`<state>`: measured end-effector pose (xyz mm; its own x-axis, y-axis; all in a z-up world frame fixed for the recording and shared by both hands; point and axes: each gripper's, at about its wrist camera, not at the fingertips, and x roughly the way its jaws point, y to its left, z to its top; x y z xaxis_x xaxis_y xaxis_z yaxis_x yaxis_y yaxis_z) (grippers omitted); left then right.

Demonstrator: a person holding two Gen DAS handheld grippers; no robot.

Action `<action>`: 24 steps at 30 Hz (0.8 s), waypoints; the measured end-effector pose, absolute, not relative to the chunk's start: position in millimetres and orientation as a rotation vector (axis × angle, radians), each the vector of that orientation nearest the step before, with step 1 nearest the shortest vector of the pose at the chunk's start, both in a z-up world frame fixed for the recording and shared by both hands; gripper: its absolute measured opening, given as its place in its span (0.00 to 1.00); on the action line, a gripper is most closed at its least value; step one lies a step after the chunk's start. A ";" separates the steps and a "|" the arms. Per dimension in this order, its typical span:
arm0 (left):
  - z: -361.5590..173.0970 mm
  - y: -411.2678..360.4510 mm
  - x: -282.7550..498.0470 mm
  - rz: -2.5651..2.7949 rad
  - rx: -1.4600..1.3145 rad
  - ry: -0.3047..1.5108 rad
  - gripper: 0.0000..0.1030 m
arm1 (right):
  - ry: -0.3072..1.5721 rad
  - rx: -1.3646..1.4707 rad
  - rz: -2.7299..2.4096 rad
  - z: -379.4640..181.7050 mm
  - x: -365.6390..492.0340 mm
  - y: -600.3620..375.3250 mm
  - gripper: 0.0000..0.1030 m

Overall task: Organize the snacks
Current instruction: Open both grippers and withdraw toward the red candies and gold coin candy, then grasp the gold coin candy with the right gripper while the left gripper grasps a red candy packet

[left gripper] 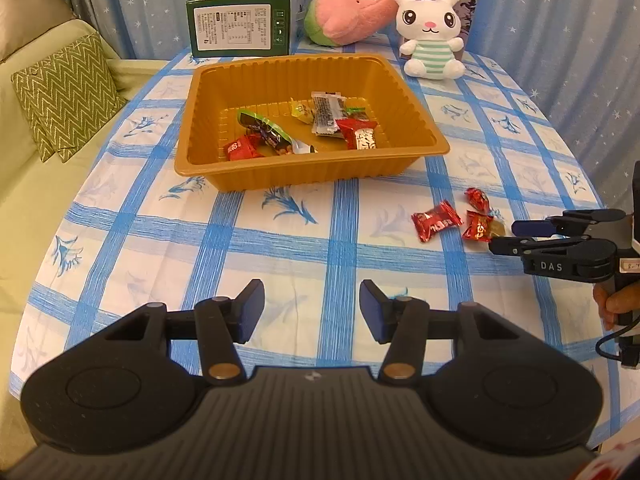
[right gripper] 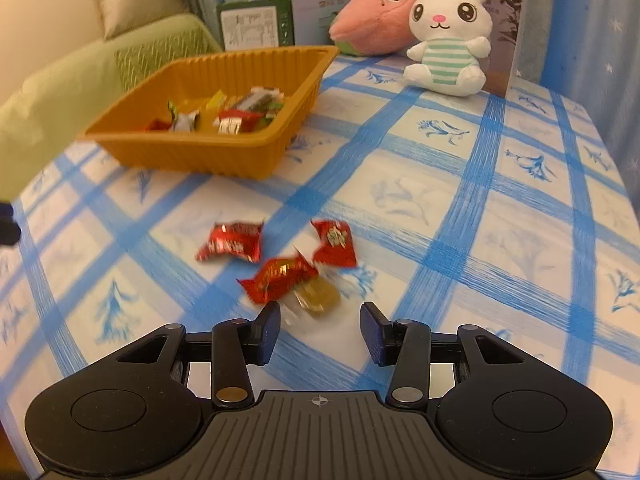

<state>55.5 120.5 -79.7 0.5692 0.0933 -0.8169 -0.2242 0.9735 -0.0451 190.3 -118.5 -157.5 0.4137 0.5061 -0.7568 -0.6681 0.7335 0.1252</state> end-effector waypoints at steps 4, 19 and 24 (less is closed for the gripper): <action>-81.5 123.8 60.9 0.191 -0.149 0.956 0.48 | 0.873 -0.194 0.715 -157.6 195.2 -107.3 0.44; -91.4 121.0 82.9 0.121 -0.111 0.971 0.48 | 0.838 -0.261 0.647 -162.9 189.2 -97.6 0.21; -98.4 108.5 95.9 0.033 -0.061 0.966 0.48 | 0.859 -0.215 0.627 -157.6 190.3 -108.1 0.21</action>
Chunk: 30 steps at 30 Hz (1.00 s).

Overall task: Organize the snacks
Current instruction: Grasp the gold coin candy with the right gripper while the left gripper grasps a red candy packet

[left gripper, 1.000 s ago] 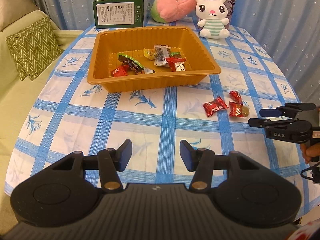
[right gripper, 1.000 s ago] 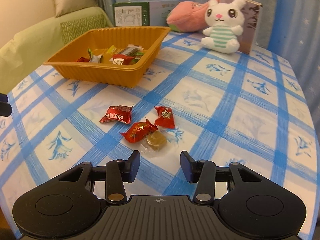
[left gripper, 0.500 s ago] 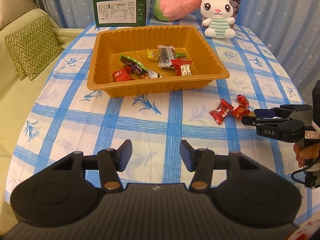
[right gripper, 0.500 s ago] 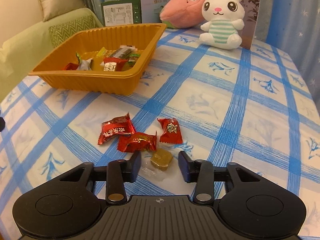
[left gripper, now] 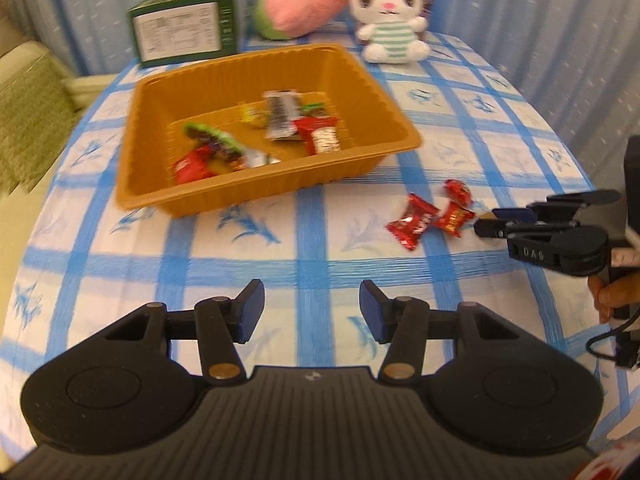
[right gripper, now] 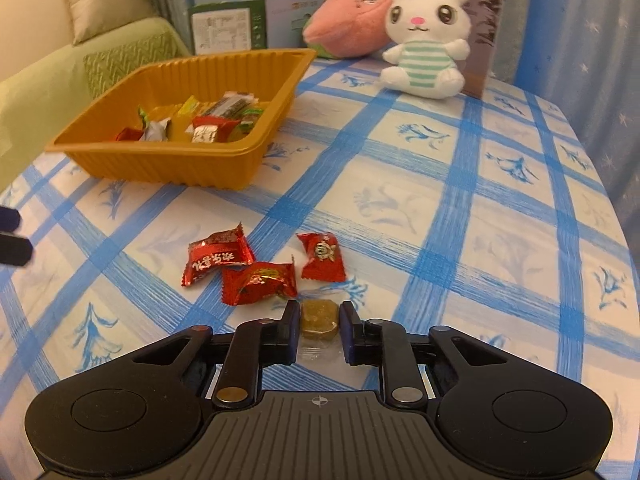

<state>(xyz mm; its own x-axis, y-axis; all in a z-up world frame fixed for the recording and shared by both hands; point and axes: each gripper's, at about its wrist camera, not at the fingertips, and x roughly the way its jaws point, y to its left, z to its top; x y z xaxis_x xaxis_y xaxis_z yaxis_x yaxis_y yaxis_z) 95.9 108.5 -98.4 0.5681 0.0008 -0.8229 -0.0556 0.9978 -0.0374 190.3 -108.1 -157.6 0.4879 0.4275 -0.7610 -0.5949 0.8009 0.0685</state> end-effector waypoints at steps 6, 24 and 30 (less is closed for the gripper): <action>-110.0 82.4 120.5 -0.103 0.028 0.951 0.48 | 0.851 -0.109 0.577 -138.8 188.9 -134.6 0.21; -152.5 35.9 190.8 -0.316 0.241 0.983 0.40 | 0.829 0.049 0.351 -113.3 161.3 -210.3 0.21; -156.1 33.8 201.6 -0.347 0.233 0.997 0.28 | 0.833 0.071 0.307 -112.5 154.7 -221.5 0.21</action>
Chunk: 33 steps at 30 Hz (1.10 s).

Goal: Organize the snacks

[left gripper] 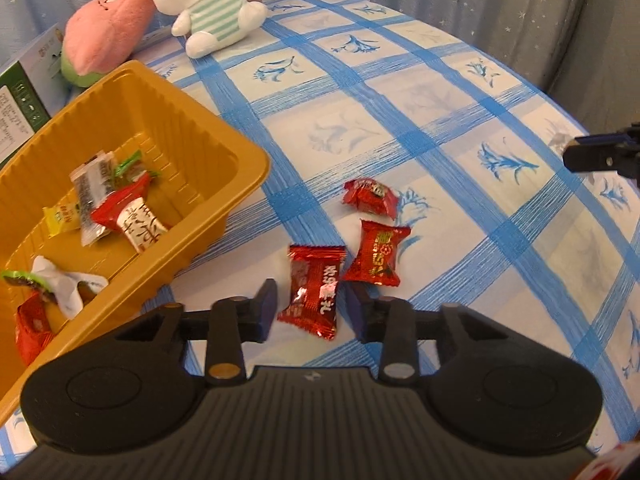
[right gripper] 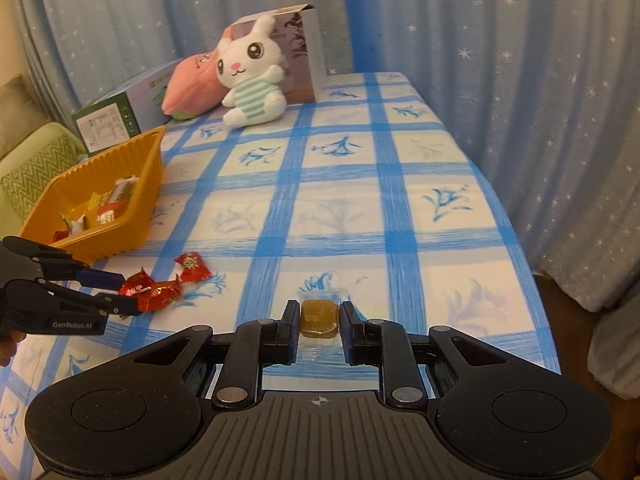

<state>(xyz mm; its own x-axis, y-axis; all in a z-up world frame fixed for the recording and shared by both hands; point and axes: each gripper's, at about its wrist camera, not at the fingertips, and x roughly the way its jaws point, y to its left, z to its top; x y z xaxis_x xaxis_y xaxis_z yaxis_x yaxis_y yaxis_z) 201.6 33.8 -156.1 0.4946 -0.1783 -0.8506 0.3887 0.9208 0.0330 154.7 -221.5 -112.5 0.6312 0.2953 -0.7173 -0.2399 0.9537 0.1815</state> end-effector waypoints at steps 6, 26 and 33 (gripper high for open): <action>-153.9 32.7 203.0 -0.348 0.213 0.998 0.22 | 0.832 0.077 0.300 -110.1 150.9 -223.4 0.21; -92.6 72.6 149.7 -0.217 0.079 0.901 0.22 | 0.781 0.032 0.493 -84.1 159.6 -179.5 0.21; -64.0 110.1 123.3 -0.102 0.024 0.864 0.22 | 0.761 0.016 0.630 -70.9 167.8 -139.5 0.21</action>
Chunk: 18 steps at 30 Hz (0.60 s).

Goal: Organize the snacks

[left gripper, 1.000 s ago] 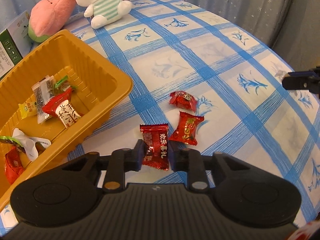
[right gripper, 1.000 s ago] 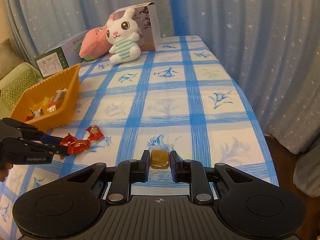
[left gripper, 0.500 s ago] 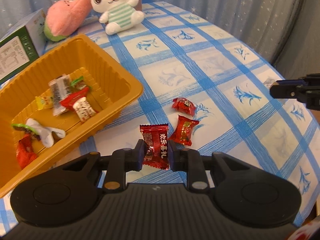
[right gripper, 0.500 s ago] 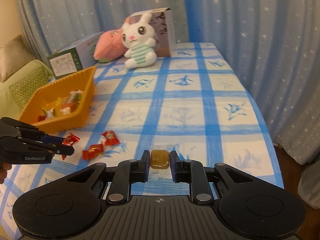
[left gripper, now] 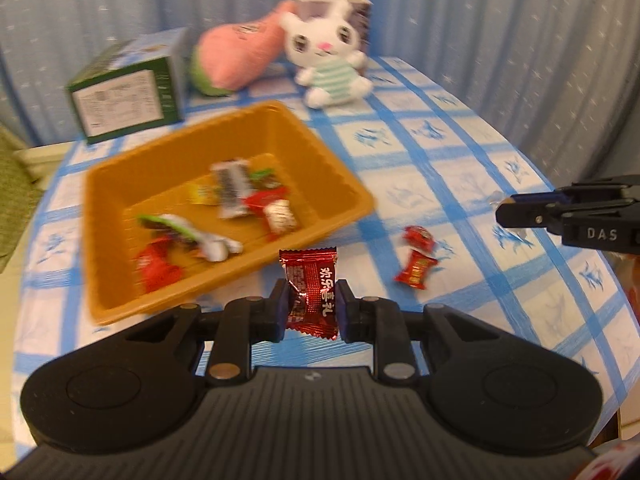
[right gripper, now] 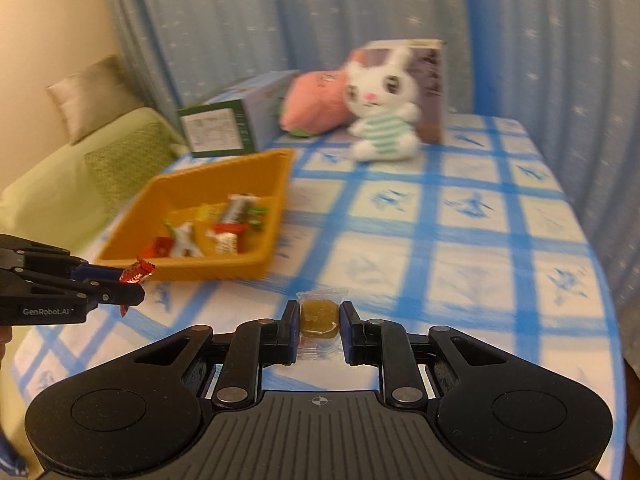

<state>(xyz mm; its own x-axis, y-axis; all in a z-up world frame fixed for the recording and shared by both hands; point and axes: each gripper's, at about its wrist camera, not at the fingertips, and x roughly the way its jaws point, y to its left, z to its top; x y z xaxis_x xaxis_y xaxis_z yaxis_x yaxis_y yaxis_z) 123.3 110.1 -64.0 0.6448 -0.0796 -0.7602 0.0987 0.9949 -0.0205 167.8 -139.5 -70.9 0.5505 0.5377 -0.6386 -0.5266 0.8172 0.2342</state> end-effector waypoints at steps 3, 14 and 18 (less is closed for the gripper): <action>-51.9 129.0 114.9 -0.052 0.005 0.841 0.22 | 0.747 0.006 0.687 -64.6 171.3 -118.4 0.21; -25.6 181.9 122.0 0.049 -0.028 0.779 0.22 | 0.699 0.000 0.831 -46.0 198.0 -40.6 0.21; -24.3 197.8 137.0 0.060 -0.035 0.774 0.22 | 0.694 0.004 0.858 -42.6 211.3 -13.8 0.21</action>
